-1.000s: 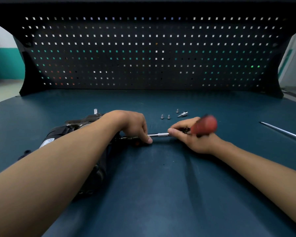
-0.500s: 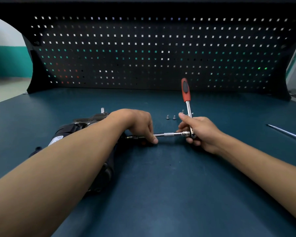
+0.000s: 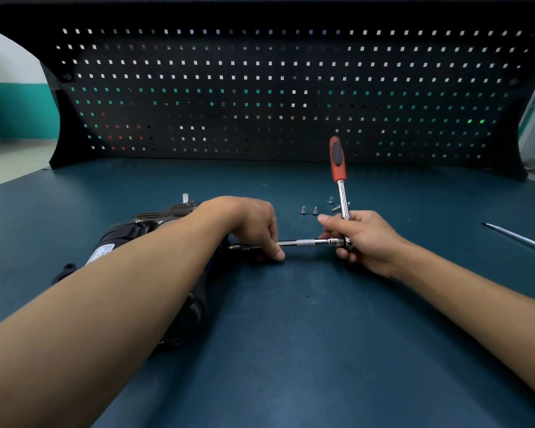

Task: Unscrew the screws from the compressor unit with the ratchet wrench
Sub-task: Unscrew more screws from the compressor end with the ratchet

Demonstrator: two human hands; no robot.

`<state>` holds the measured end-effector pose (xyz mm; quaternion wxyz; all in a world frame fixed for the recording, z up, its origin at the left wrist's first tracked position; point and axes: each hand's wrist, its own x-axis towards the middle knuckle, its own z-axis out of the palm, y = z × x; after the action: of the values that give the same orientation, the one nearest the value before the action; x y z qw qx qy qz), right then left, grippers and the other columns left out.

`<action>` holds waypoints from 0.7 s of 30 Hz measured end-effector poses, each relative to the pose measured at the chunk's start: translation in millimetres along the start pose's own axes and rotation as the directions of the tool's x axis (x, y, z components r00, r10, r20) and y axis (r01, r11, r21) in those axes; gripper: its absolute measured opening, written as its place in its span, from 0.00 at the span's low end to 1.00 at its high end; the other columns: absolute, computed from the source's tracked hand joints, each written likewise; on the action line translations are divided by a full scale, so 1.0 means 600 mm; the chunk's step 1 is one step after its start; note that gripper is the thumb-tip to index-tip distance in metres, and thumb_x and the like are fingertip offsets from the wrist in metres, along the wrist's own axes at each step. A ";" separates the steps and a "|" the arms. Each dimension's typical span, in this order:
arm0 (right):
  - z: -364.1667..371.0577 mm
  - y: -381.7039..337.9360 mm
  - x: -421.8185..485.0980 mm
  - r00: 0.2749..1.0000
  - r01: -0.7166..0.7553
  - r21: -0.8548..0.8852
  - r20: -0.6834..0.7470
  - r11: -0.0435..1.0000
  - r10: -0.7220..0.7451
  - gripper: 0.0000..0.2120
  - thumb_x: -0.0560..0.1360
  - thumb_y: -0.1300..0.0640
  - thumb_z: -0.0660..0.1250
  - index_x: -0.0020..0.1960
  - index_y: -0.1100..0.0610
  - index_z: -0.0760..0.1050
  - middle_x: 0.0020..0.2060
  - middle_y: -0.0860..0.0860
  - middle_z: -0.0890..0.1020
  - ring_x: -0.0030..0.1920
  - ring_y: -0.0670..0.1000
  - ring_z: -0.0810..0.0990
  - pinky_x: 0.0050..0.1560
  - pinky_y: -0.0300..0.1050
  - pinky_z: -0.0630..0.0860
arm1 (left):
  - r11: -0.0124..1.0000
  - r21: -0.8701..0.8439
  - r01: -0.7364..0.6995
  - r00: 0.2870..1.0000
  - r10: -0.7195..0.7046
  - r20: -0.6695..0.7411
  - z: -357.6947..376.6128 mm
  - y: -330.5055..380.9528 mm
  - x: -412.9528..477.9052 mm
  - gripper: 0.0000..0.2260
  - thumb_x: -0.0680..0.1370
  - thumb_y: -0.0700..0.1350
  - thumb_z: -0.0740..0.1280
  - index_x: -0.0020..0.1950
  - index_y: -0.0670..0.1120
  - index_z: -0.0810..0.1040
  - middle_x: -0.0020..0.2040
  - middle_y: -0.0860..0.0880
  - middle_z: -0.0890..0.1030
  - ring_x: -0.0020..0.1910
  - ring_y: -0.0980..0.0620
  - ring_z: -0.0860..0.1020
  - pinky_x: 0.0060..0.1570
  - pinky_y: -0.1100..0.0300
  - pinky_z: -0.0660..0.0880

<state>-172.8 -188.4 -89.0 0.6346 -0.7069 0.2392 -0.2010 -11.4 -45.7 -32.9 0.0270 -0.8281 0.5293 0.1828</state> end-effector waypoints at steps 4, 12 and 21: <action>-0.003 0.005 -0.005 0.991 0.135 -0.041 0.017 0.990 -0.135 0.10 0.70 0.58 0.78 0.37 0.57 0.77 0.30 0.51 0.82 0.22 0.49 0.73 0.21 0.38 0.67 | 1.000 -0.006 0.001 1.000 -0.001 0.000 0.003 -0.001 0.002 0.12 0.72 0.59 0.75 0.38 0.51 0.85 0.31 0.60 0.82 0.35 0.60 0.77 0.42 0.63 0.73; -0.005 0.005 -0.008 0.984 0.180 -0.093 0.017 0.979 -0.180 0.11 0.67 0.58 0.80 0.40 0.59 0.77 0.25 0.50 0.76 0.22 0.50 0.74 0.20 0.39 0.66 | 0.999 -0.031 0.010 1.000 -0.010 -0.008 0.005 -0.005 0.005 0.13 0.71 0.60 0.76 0.40 0.50 0.86 0.34 0.59 0.84 0.36 0.59 0.77 0.38 0.63 0.71; -0.005 0.008 0.004 0.993 0.113 -0.161 0.004 0.980 -0.114 0.09 0.75 0.55 0.75 0.43 0.59 0.77 0.32 0.49 0.84 0.23 0.48 0.75 0.20 0.37 0.66 | 1.000 -0.027 0.008 1.000 -0.008 -0.003 0.008 -0.004 0.009 0.13 0.72 0.58 0.75 0.41 0.49 0.86 0.32 0.59 0.83 0.34 0.59 0.77 0.39 0.63 0.72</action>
<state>-172.8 -192.6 -93.4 0.5625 -0.7677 0.2153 -0.2187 -8.4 -48.0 -39.3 0.0159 -0.8309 0.5234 0.1884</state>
